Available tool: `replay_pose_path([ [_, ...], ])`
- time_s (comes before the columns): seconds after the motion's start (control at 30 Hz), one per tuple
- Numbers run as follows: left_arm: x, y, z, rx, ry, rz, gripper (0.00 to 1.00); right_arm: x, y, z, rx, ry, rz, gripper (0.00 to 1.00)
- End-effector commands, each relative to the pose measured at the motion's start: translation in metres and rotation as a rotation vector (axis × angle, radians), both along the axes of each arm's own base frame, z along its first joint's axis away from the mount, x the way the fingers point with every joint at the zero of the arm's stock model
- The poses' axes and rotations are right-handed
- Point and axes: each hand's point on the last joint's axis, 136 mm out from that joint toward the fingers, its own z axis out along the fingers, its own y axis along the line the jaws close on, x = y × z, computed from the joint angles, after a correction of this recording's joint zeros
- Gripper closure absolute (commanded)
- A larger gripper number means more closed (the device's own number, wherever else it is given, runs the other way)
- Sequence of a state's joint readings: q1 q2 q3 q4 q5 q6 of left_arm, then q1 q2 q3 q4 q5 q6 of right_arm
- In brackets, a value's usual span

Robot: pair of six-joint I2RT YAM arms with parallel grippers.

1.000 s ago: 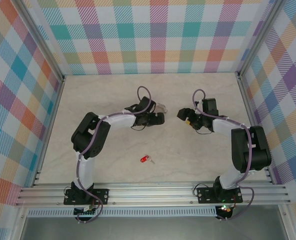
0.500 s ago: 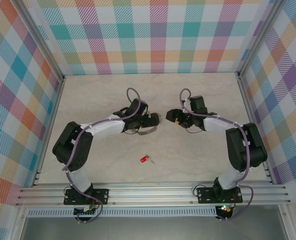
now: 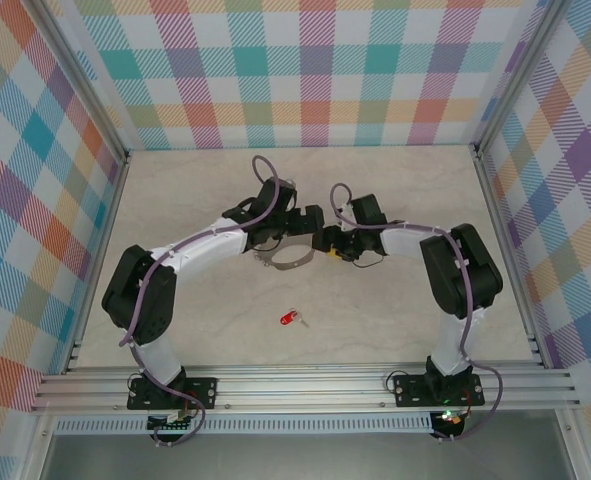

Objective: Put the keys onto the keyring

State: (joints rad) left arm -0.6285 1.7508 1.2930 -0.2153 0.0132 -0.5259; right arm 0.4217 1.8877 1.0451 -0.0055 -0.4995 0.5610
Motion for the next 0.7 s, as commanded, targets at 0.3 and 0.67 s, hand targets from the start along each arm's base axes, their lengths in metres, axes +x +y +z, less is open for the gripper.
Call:
replay_pose_path([
  [0.3, -0.002, 0.02, 0.019, -0.015, -0.045, 0.042, 0.01, 0.03, 0.027, 0.01, 0.02, -0.023, 0.044, 0.37],
  [0.67, -0.008, 0.026, 0.017, -0.013, -0.042, 0.052, 0.01, 0.044, 0.037, 0.021, 0.029, -0.045, 0.065, 0.4],
])
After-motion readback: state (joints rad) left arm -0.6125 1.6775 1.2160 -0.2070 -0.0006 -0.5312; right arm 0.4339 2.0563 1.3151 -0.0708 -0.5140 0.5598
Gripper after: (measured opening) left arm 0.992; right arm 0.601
